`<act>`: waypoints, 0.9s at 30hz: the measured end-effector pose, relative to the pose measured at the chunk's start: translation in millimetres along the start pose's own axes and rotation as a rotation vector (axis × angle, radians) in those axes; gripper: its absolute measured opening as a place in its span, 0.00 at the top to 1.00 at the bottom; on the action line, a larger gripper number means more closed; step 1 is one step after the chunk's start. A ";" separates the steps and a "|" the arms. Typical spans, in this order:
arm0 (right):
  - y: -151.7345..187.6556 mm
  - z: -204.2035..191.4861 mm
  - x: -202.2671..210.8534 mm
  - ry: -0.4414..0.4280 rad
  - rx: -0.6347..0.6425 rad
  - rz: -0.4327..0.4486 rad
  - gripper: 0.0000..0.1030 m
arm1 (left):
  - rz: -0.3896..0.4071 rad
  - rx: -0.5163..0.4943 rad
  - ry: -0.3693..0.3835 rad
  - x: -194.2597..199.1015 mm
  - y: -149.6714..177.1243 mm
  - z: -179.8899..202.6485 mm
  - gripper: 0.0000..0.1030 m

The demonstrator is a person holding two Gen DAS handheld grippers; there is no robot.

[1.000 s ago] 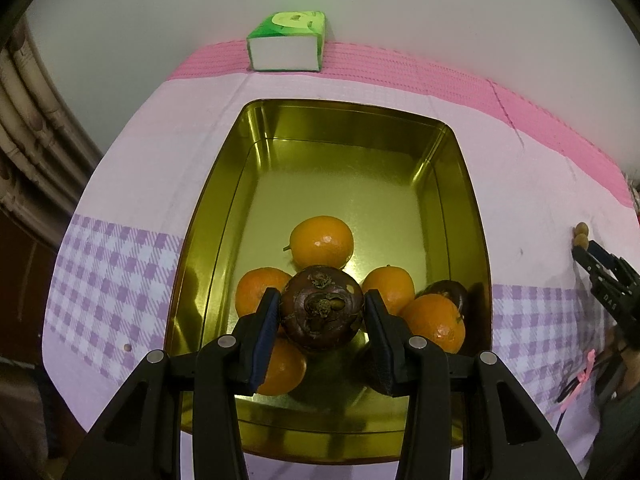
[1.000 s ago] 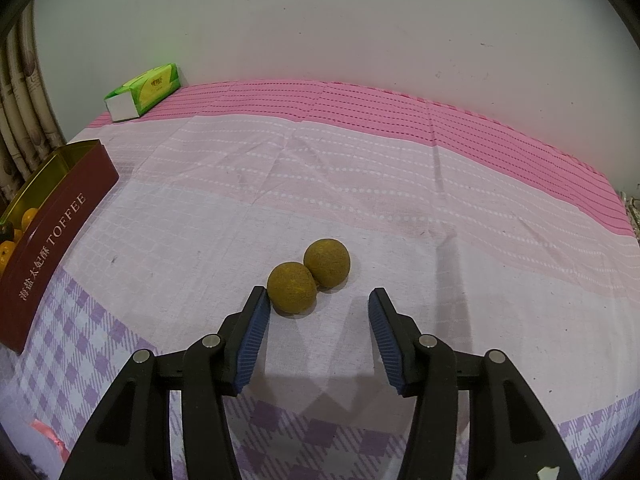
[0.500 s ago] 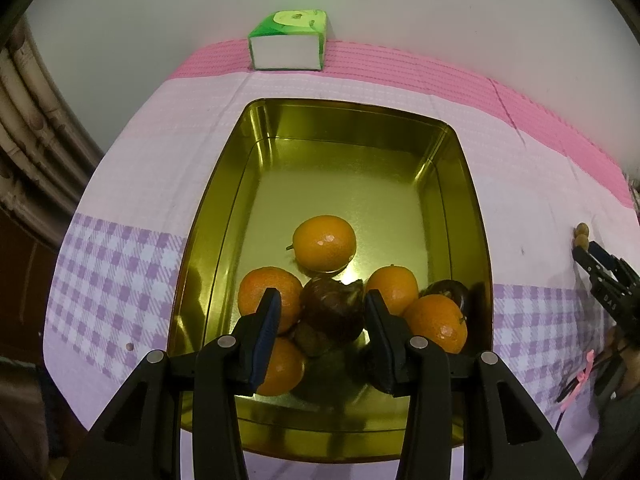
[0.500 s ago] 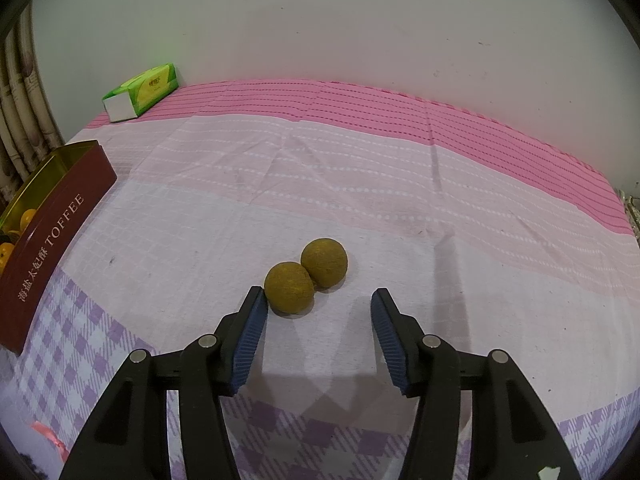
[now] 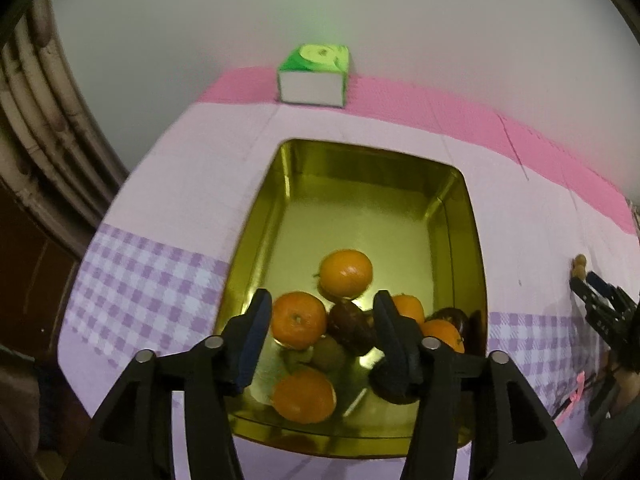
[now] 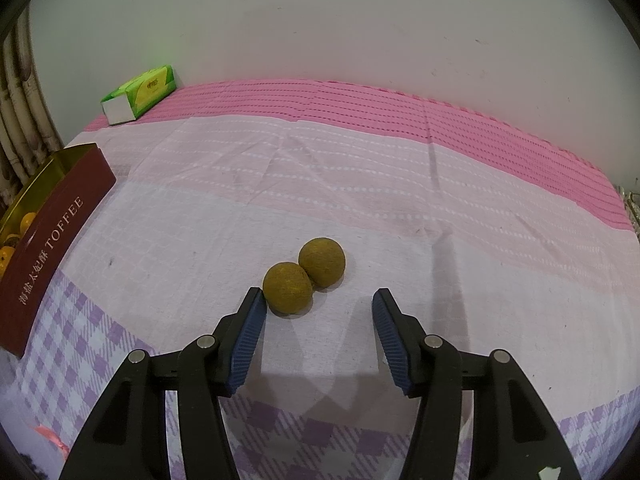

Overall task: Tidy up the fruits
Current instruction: 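Lower the dark brown fruit into the tray and open the left gripper, then carry the longans over the tin tray with the right gripper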

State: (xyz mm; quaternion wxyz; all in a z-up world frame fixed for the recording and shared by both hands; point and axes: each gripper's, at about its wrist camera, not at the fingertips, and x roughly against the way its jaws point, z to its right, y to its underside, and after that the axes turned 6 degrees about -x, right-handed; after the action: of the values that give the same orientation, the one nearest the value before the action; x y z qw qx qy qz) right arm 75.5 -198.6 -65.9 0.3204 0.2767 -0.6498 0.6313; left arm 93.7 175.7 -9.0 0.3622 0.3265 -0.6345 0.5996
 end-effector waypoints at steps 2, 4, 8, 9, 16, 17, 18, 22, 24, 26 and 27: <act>1.0 -0.5 1.3 0.003 -0.004 0.000 0.49 | 0.006 0.001 -0.013 2.2 -1.8 -1.1 0.46; 2.6 -0.4 3.3 0.006 -0.016 0.002 0.49 | 0.009 -0.002 -0.020 4.9 -2.1 -2.4 0.46; 3.2 -1.3 5.0 0.014 -0.029 -0.006 0.48 | 0.018 -0.009 -0.034 10.2 -2.6 -2.4 0.45; 2.7 -1.4 5.0 0.018 -0.038 -0.012 0.48 | 0.020 -0.007 -0.035 11.4 -2.1 -1.4 0.45; -1.4 -7.8 4.6 0.009 -0.117 -0.036 0.39 | 0.013 0.018 -0.040 13.6 -0.8 -8.3 0.43; -2.3 -10.7 3.9 0.012 -0.122 -0.039 0.39 | 0.012 0.020 -0.039 14.0 -0.1 -9.5 0.43; -3.0 -12.4 3.4 0.012 -0.126 -0.042 0.39 | 0.011 0.023 -0.039 14.8 0.7 -11.0 0.43; -8.2 -16.5 0.7 -0.005 -0.174 -0.048 0.39 | 0.008 0.033 -0.036 16.6 3.7 -15.2 0.43; -11.8 -18.7 -2.0 0.003 -0.188 -0.049 0.39 | 0.004 0.038 -0.037 16.6 5.5 -16.9 0.43; -16.1 -22.6 -6.2 0.021 -0.187 -0.050 0.41 | -0.001 0.042 -0.035 16.6 7.3 -18.1 0.42; -17.8 -24.8 -7.7 0.032 -0.186 -0.049 0.45 | -0.004 0.041 -0.035 16.6 8.1 -18.3 0.42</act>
State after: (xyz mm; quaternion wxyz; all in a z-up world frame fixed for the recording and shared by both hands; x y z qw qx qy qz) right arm 95.7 -175.1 -60.4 0.3702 0.2514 -0.6935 0.5646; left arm 79.4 194.9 1.2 0.3454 0.3454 -0.6276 0.6062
